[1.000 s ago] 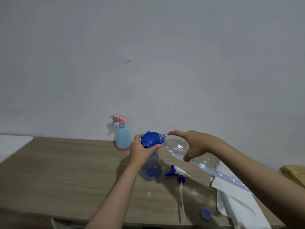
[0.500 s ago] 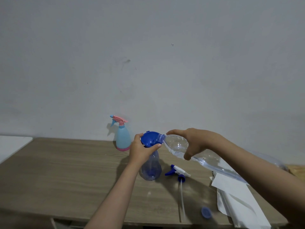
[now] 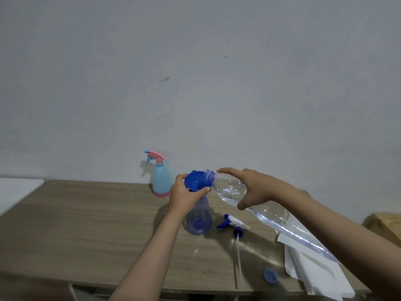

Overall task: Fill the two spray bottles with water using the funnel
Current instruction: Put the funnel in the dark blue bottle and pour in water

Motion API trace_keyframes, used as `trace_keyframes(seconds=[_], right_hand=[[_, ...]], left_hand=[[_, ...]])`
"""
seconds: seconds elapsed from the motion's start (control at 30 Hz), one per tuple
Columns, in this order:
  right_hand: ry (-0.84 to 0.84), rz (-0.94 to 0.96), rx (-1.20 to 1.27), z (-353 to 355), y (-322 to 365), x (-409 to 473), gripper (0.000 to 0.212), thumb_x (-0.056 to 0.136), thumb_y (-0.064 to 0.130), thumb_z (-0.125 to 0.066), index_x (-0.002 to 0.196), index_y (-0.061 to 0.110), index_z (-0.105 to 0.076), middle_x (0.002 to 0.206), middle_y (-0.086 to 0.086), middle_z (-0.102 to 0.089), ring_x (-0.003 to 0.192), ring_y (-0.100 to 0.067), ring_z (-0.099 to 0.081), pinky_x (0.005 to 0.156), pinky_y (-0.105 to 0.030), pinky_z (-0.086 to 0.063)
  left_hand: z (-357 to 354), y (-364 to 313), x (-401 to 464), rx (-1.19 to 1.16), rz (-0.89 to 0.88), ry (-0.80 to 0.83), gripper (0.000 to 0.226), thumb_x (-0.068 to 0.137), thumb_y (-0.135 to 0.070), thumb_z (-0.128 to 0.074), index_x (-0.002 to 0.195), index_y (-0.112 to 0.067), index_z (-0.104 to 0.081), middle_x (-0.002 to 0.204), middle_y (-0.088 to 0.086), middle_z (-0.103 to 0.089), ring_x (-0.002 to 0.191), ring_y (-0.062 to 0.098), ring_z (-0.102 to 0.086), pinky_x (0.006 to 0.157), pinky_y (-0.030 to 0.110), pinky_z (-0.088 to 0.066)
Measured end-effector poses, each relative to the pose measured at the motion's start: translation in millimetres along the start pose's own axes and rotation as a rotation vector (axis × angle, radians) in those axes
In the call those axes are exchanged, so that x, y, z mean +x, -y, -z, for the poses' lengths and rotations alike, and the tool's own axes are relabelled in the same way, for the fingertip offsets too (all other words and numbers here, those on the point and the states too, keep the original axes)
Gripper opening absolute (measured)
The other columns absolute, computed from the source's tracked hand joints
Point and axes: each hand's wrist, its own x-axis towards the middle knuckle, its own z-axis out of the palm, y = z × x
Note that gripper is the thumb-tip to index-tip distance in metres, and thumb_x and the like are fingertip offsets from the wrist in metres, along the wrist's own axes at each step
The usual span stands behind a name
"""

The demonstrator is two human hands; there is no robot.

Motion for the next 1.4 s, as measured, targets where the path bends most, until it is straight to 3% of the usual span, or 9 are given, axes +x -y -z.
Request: trace_keyframes(seconds=[0.2,0.33,0.47,0.63,0.73,0.9,1.03,1.23,1.4], right_hand=[[-0.293,0.138,0.284,-1.1,-4.6,-9.4,0.102,0.062,0.030,-0.078,0.132,0.067,-0.013,0.120,-0.006,-0.049,0.102,-0.019,-0.056,0.079,-0.038,-0.055],[-0.516,0.180,0.434,-2.2,-15.7,-21.0,0.103,0.063,0.023,-0.083,0.134,0.062,-0.019,0.115,-0.003,-0.050,0.085,-0.011,-0.058,0.068,-0.017,-0.048],[-0.734,0.173,0.579,-19.2,-31.8,-27.0,0.105,0.064,0.016,-0.085,0.136,0.059,-0.021,0.118,0.002,-0.048,0.091,-0.015,-0.060,0.068,-0.011,-0.047],[-0.957,0.134,0.614,-51.8,-52.0,-29.1,0.110,0.063,0.014,-0.087,0.143,0.046,-0.019,0.124,-0.006,-0.047,0.095,-0.022,-0.062,0.079,-0.030,-0.055],[-1.072,0.126,0.637,-71.3,-61.6,-29.6,0.111,0.063,0.011,-0.087,0.146,0.040,-0.018,0.125,-0.012,-0.046,0.101,-0.030,-0.060,0.085,-0.035,-0.056],[-1.106,0.050,0.710,-91.4,-62.1,-32.8,0.111,0.064,0.031,-0.085,0.148,0.032,-0.013,0.127,-0.013,-0.044,0.103,-0.022,-0.062,0.090,-0.034,-0.054],[-1.095,0.023,0.721,-94.5,-59.4,-36.1,0.117,0.059,0.037,-0.086,0.148,0.030,-0.010,0.131,-0.008,-0.042,0.111,-0.012,-0.059,0.092,-0.022,-0.049],[-1.111,-0.026,0.718,-95.9,-58.0,-37.8,0.119,0.055,0.049,-0.087,0.147,0.029,-0.015,0.129,-0.006,-0.045,0.117,-0.019,-0.054,0.098,-0.032,-0.046],[-1.107,-0.071,0.727,-95.4,-52.3,-40.1,0.121,0.053,0.042,-0.088,0.148,0.030,-0.015,0.134,-0.003,-0.045,0.120,-0.014,-0.053,0.099,-0.033,-0.046]], left_hand=[[0.3,-2.8,-0.5,0.041,0.012,-0.002,0.078,0.063,-0.038,-0.087,0.125,-0.020,-0.043,0.113,-0.002,-0.057,0.104,0.016,-0.057,0.064,0.013,-0.043],[-0.1,-2.7,-0.1,0.066,0.014,-0.020,0.080,0.062,-0.040,-0.087,0.126,-0.018,-0.044,0.112,-0.002,-0.057,0.101,0.015,-0.056,0.061,0.012,-0.042],[-0.6,-2.1,0.3,0.069,0.026,-0.023,0.082,0.061,-0.041,-0.087,0.126,-0.017,-0.044,0.115,0.001,-0.057,0.102,0.017,-0.058,0.062,0.013,-0.044],[-1.7,-3.0,1.1,0.072,0.031,-0.024,0.082,0.061,-0.039,-0.088,0.125,-0.016,-0.044,0.115,0.002,-0.058,0.101,0.017,-0.058,0.061,0.013,-0.045],[-2.4,-3.3,0.6,0.078,0.032,-0.030,0.081,0.061,-0.038,-0.088,0.126,-0.015,-0.044,0.115,0.002,-0.058,0.100,0.017,-0.058,0.059,0.013,-0.043],[-3.8,-1.6,1.0,0.067,0.033,-0.033,0.082,0.061,-0.037,-0.088,0.126,-0.016,-0.044,0.115,0.003,-0.058,0.101,0.018,-0.059,0.059,0.013,-0.044],[-4.5,-0.4,0.6,0.054,0.034,-0.035,0.080,0.062,-0.037,-0.088,0.125,-0.017,-0.044,0.114,0.003,-0.059,0.100,0.018,-0.060,0.059,0.014,-0.045],[-6.5,0.0,-3.2,0.040,0.016,-0.039,0.078,0.065,-0.036,-0.086,0.127,-0.017,-0.043,0.113,-0.001,-0.057,0.098,0.016,-0.058,0.061,0.014,-0.043],[-6.9,-0.1,-3.3,0.040,0.009,-0.036,0.079,0.067,-0.037,-0.085,0.130,-0.015,-0.042,0.115,-0.001,-0.056,0.100,0.017,-0.056,0.066,0.017,-0.045]])
